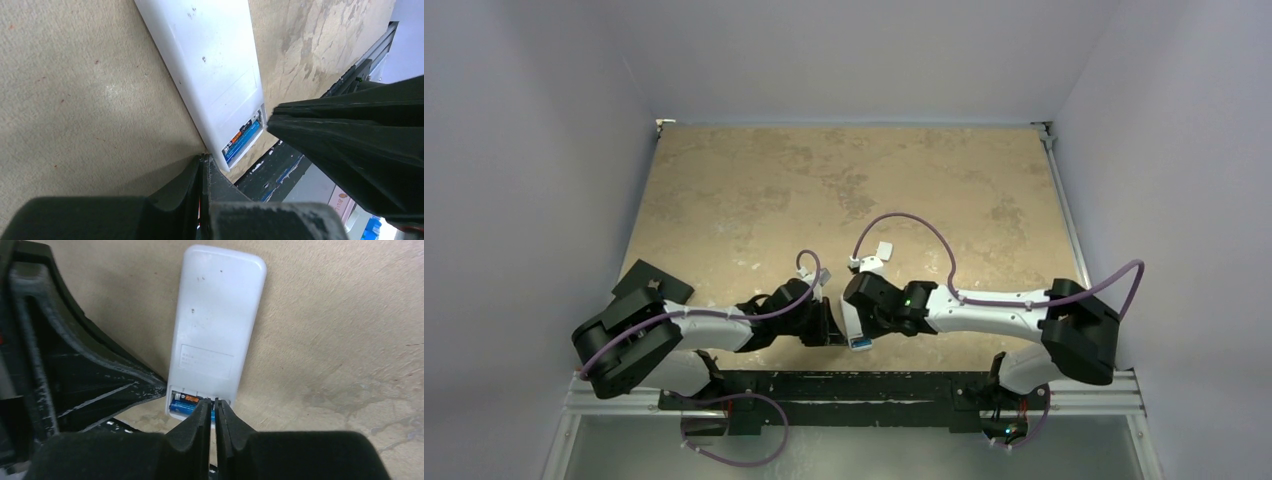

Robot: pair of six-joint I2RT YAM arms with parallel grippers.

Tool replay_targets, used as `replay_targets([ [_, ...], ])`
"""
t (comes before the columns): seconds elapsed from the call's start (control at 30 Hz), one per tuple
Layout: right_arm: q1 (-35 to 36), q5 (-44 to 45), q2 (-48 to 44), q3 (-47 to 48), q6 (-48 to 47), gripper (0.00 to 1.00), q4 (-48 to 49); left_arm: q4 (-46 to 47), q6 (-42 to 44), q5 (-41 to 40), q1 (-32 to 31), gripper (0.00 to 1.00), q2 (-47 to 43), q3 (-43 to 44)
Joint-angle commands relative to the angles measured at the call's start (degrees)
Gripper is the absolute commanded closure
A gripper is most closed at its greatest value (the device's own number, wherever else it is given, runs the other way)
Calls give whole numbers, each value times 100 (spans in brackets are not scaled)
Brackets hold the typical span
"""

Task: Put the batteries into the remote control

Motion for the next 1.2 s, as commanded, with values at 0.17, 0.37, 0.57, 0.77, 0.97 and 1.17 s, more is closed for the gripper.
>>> replay_targets([
  [0.17,14,785,-520,626,-303,79,-532,-444,107,-341,-32,100,-278,65],
  [0.37,-115,1282,-636,937,-619,73,-786,-895,168,-541,-32,100,-536,156],
  [0.57,-541,1387,-753,1096,-1046,64,-757,-1482,322,-764,-27,97,-878,400],
  [0.77,-889,1181,-913,1036,-1268,54,-673,-2477,602,-1266,-23,78,-1182,900],
  [0.97,-1128,812,-1198,708,-1244,46,-499,-3034,962,-1604,6,57,-1179,1544],
  [1.17,-1189,470,-1406,305,-898,42,-389,-3246,1386,-1604,145,39,-764,2243],
])
